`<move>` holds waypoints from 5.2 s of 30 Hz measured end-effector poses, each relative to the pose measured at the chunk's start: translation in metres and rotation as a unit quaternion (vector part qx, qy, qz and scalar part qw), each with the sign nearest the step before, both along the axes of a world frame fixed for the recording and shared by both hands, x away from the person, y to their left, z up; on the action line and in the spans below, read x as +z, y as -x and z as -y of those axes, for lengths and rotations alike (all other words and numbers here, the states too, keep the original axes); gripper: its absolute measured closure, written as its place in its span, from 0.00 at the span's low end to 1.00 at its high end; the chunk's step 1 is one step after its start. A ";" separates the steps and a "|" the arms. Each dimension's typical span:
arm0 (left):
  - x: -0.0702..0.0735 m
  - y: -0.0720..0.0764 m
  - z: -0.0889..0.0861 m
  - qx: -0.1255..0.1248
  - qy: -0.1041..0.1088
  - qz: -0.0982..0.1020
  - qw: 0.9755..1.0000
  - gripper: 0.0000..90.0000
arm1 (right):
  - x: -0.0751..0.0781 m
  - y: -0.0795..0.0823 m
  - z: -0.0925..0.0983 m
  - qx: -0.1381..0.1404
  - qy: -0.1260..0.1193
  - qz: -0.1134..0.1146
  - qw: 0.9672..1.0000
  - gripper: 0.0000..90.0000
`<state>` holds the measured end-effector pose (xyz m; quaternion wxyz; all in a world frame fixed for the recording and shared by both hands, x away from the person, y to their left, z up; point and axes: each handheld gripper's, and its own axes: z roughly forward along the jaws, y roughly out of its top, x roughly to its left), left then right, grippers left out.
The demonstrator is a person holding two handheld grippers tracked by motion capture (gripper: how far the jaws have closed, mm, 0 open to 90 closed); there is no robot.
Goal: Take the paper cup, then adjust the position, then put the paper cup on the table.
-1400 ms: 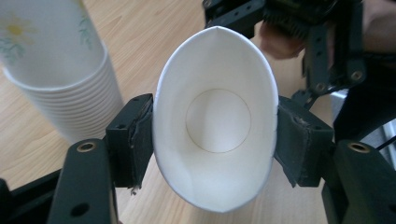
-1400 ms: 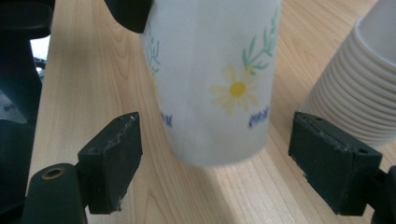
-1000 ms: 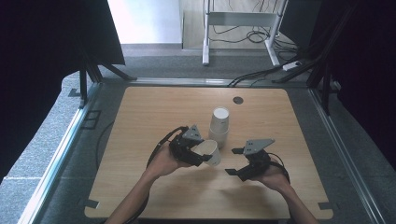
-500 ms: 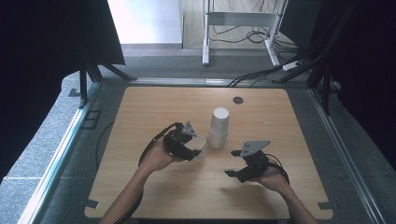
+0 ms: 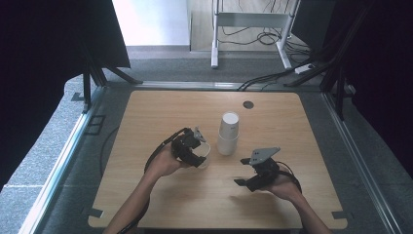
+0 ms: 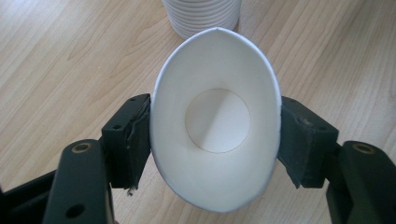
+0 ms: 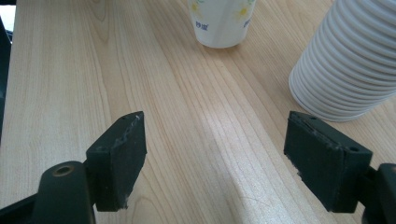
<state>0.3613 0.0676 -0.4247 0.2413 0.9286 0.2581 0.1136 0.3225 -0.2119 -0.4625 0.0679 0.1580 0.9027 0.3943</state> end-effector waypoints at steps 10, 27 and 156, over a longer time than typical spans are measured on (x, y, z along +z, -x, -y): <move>-0.007 -0.004 0.002 0.008 -0.005 -0.012 1.000 0.31 | 0.000 0.000 0.000 0.001 0.000 0.000 1.000 0.24; -0.011 -0.006 0.004 0.017 0.017 -0.017 1.000 0.21 | 0.001 0.001 0.001 0.003 0.000 0.000 1.000 0.25; -0.097 0.092 -0.050 0.132 0.110 0.018 0.985 0.00 | -0.058 0.001 0.056 -0.176 0.024 -0.014 0.984 0.00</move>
